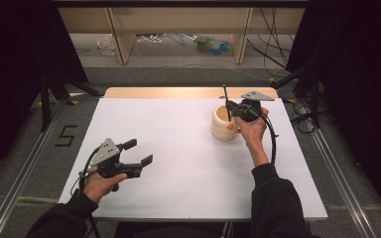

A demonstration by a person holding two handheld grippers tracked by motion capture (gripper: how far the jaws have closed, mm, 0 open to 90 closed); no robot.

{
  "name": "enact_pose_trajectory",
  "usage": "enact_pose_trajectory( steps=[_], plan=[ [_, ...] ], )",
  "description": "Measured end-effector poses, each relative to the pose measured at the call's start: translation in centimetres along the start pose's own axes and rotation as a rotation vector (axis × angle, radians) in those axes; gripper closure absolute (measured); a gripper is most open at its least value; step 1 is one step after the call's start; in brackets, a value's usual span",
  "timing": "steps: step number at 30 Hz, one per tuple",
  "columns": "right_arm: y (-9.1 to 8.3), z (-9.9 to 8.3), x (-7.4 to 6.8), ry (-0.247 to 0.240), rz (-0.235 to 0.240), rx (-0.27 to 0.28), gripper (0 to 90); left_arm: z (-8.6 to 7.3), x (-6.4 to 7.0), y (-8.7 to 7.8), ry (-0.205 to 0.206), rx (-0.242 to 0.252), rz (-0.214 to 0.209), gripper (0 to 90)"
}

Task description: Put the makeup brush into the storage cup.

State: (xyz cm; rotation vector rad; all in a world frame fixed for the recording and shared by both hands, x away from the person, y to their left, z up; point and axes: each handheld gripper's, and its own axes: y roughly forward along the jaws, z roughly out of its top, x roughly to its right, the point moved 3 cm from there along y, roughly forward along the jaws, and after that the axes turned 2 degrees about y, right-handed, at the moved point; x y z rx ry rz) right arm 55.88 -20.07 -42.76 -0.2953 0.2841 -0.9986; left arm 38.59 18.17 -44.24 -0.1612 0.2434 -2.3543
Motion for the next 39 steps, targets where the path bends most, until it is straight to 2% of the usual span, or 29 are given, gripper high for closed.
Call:
enact_pose_trajectory(
  steps=[2, 3, 5, 6, 7, 8, 9, 10, 11, 12, 14, 17, 18, 21, 25, 26, 28, 29, 31, 34, 35, 39],
  plan=[
    [0.0, -0.1, 0.0, 0.000, 0.002, 0.006, 83.4, 0.0, 0.1, 0.0, -0.007, 0.001, 0.000, 16.2],
    [-0.1, -0.1, 0.1, -0.005, -0.002, -0.011, 83.2, 0.0, 0.0, 0.0, -0.006, 0.002, 0.000, 16.2],
    [-0.3, -0.2, 0.1, -0.005, -0.011, -0.023, 77.3, 0.0, 0.0, 0.0, 0.002, -0.002, -0.001, 16.2],
    [-0.3, -0.2, 0.1, -0.005, -0.011, -0.023, 77.3, 0.0, 0.0, 0.0, 0.004, -0.002, -0.002, 16.2],
    [-0.3, -0.2, 0.1, -0.016, -0.012, -0.015, 74.4, 0.0, 0.0, 0.0, 0.002, -0.002, -0.001, 16.2],
    [-0.6, -0.2, 0.1, -0.018, -0.026, -0.037, 69.5, 0.0, 0.1, 0.0, -0.008, 0.000, 0.001, 16.2],
    [-0.6, -0.2, 0.1, -0.018, -0.026, -0.037, 69.5, 0.0, 0.1, 0.0, -0.016, 0.003, 0.004, 16.2],
    [-0.8, -0.1, 0.2, -0.004, -0.036, -0.032, 61.2, 0.0, 0.0, 0.0, -0.005, 0.003, 0.001, 16.2],
    [-0.8, -0.1, 0.2, -0.004, -0.036, -0.032, 61.2, 0.0, 0.1, 0.0, -0.008, 0.000, 0.003, 16.2],
    [-0.9, -0.1, 0.2, 0.001, -0.039, -0.024, 57.3, 0.0, 0.1, 0.0, -0.008, -0.002, 0.002, 16.2],
    [-1.5, 0.0, 0.1, 0.005, -0.060, -0.043, 50.4, 0.0, 0.1, 0.0, -0.008, 0.000, 0.003, 16.2],
    [-2.2, 0.3, -0.3, 0.010, -0.058, -0.024, 44.3, 0.0, 0.1, 0.0, -0.009, -0.001, 0.004, 16.2],
    [-2.6, 0.6, -0.6, 0.002, -0.045, -0.011, 41.4, 0.0, 0.1, 0.0, -0.008, 0.000, 0.004, 16.2],
    [-3.3, 1.0, -1.2, 0.007, -0.032, -0.001, 38.2, 0.0, 0.1, 0.0, -0.009, 0.000, 0.004, 16.2],
    [-3.8, 1.1, -2.0, -0.013, -0.022, 0.001, 34.9, 0.0, 0.1, -0.1, -0.008, 0.002, 0.002, 16.2],
    [-4.2, 1.0, -2.6, -0.012, -0.004, -0.002, 32.9, 0.1, 0.0, 0.0, -0.009, 0.003, 0.002, 16.2],
    [-4.4, 0.9, -2.9, -0.010, 0.004, 0.003, 32.6, 0.0, 0.1, 0.0, -0.012, 0.000, 0.003, 16.2],
    [-4.6, 0.9, -3.1, -0.011, 0.013, -0.005, 31.9, 0.0, 0.1, -0.1, 0.000, -0.002, 0.001, 16.2],
    [-5.0, 0.9, -3.6, -0.009, 0.051, 0.002, 31.3, 0.1, 0.1, 0.0, -0.002, 0.001, 0.002, 16.2],
    [-5.3, 0.8, -4.0, -0.015, 0.052, -0.004, 30.6, 0.0, 0.1, 0.0, 0.000, -0.003, 0.001, 16.1],
    [-5.5, 0.8, -4.2, -0.024, 0.052, 0.009, 29.6, 0.0, 0.1, -0.1, -0.011, -0.001, 0.003, 16.2],
    [-5.8, 0.9, -4.5, -0.018, 0.060, 0.006, 28.7, 0.0, 0.2, 0.0, -0.010, -0.002, 0.003, 16.2]
  ],
)
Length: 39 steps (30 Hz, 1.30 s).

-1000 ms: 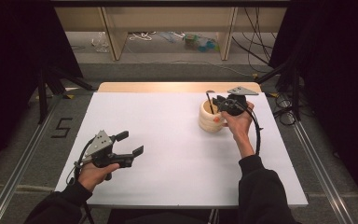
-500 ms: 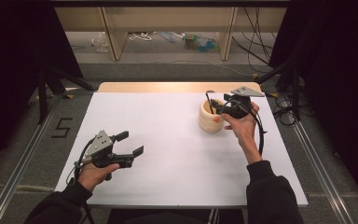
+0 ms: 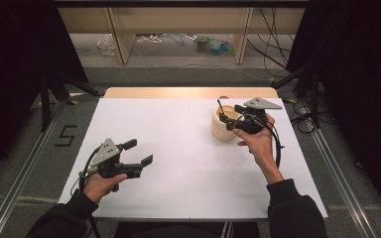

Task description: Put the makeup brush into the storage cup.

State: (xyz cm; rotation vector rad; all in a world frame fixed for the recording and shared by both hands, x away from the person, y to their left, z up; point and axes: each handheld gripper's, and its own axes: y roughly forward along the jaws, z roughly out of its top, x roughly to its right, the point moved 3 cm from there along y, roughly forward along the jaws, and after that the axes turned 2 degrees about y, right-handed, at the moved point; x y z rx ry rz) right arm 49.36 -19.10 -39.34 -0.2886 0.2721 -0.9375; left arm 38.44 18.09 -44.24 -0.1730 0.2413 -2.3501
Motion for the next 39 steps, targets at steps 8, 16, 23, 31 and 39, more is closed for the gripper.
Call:
enact_pose_trajectory(
  steps=[8, 16, 23, 31, 39],
  plan=[
    [-0.4, -0.2, -0.6, -0.020, 0.003, 0.026, 27.8, 0.0, 0.0, 0.0, 0.006, 0.002, -0.001, 16.2],
    [-0.6, -0.5, -1.4, -0.025, 0.017, 0.026, 27.3, 0.0, 0.0, 0.0, 0.009, 0.001, -0.001, 16.1],
    [-0.7, -1.1, -2.3, -0.014, 0.045, 0.018, 25.0, 0.0, 0.0, -0.1, 0.008, 0.002, 0.000, 16.1],
    [-0.9, -1.4, -3.0, -0.040, 0.060, 0.014, 21.2, 0.0, 0.0, 0.0, 0.008, 0.000, -0.003, 16.1],
    [-1.4, -1.6, -3.7, -0.039, 0.077, 0.013, 17.2, 0.0, 0.0, -0.1, 0.008, 0.001, -0.001, 16.1]
  ],
)
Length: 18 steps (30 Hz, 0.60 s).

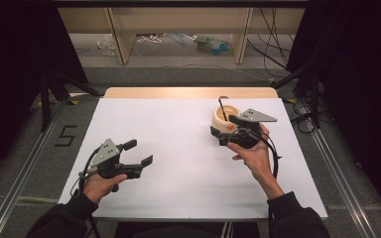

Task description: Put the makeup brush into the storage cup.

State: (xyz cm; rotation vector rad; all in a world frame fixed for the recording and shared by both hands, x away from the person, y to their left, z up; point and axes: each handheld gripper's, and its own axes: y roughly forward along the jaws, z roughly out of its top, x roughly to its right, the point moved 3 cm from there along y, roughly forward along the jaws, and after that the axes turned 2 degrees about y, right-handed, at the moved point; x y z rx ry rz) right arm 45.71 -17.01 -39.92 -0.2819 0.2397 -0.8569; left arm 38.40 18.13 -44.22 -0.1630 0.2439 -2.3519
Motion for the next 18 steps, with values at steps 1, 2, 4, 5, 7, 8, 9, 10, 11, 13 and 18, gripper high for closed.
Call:
enact_pose_trajectory(
  steps=[1, 2, 4, 5, 7, 8, 9, 10, 11, 13, 18],
  plan=[
    [0.0, -0.1, -0.1, 0.007, 0.000, 0.003, 17.3, 0.0, 0.0, 0.0, -0.001, 0.000, 0.000, 16.1],
    [-0.1, -0.2, -0.3, 0.019, 0.009, -0.004, 17.3, 0.0, 0.0, 0.0, -0.001, 0.000, 0.000, 16.1],
    [-0.1, -0.3, -0.2, 0.007, -0.004, -0.008, 17.1, 0.0, 0.0, 0.0, 0.001, -0.001, 0.000, 16.1],
    [-0.1, -0.4, -0.1, -0.003, -0.003, 0.001, 17.1, 0.0, 0.0, 0.0, 0.000, -0.001, 0.000, 16.1],
    [-0.2, -0.6, -0.2, 0.016, 0.007, -0.007, 17.1, 0.0, 0.0, 0.0, 0.000, -0.002, 0.000, 16.1],
    [-0.2, -0.6, 0.0, -0.002, -0.004, 0.005, 17.2, 0.0, 0.0, 0.0, 0.000, -0.002, -0.001, 16.2],
    [-0.2, -0.6, 0.0, -0.002, -0.004, 0.005, 17.2, 0.0, 0.0, 0.0, 0.000, -0.002, -0.001, 16.2],
    [-0.3, -0.7, 0.0, -0.001, -0.004, 0.004, 17.2, 0.0, 0.0, 0.0, 0.001, -0.001, 0.001, 16.2],
    [-0.3, -0.8, -0.1, 0.019, 0.007, -0.009, 17.2, 0.0, 0.0, 0.0, 0.000, 0.000, 0.001, 16.2],
    [-0.4, -1.0, -0.1, 0.018, 0.002, -0.026, 17.1, 0.0, 0.0, 0.0, 0.001, -0.001, 0.000, 16.2],
    [-0.3, -1.1, -0.4, -0.009, -0.002, -0.027, 17.0, 0.0, 0.0, 0.0, 0.001, -0.001, -0.001, 16.2]
  ],
)
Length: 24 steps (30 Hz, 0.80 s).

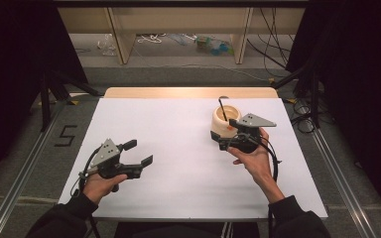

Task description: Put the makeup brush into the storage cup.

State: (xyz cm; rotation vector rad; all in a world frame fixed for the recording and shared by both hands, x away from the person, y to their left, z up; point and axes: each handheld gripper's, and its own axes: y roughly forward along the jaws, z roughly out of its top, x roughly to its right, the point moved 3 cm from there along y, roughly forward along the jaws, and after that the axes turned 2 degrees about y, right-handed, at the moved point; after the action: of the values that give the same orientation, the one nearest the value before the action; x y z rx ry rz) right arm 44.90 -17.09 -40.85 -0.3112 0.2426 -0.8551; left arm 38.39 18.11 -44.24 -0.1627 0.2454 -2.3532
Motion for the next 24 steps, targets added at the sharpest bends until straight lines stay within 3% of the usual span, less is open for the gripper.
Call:
enact_pose_trajectory(
  steps=[6, 12, 13, 14, 15, 16, 24],
  plan=[
    [0.0, -0.3, -0.2, -0.018, -0.005, 0.018, 17.2, 0.0, 0.0, 0.0, 0.002, 0.002, 0.000, 16.1],
    [-0.3, -0.7, -0.2, -0.006, 0.004, 0.022, 17.3, 0.0, 0.0, 0.0, 0.001, 0.002, 0.000, 16.2],
    [-0.4, -0.7, -0.4, 0.019, 0.018, 0.007, 17.3, 0.0, 0.0, 0.0, 0.001, 0.003, 0.000, 16.2],
    [-0.5, -0.7, -0.3, -0.006, 0.009, 0.022, 17.3, 0.0, 0.0, 0.0, -0.001, 0.003, -0.001, 16.2],
    [-0.7, -0.8, -0.5, 0.015, 0.015, 0.005, 17.3, 0.0, 0.1, 0.0, -0.010, 0.004, 0.001, 16.2],
    [-0.6, -0.8, -0.4, -0.009, 0.011, 0.023, 17.2, 0.0, 0.0, 0.0, -0.008, 0.003, 0.000, 16.1],
    [-1.1, -1.5, -0.9, 0.002, 0.020, 0.012, 15.9, 0.0, 0.0, 0.0, -0.007, 0.004, 0.001, 16.1]
  ],
)
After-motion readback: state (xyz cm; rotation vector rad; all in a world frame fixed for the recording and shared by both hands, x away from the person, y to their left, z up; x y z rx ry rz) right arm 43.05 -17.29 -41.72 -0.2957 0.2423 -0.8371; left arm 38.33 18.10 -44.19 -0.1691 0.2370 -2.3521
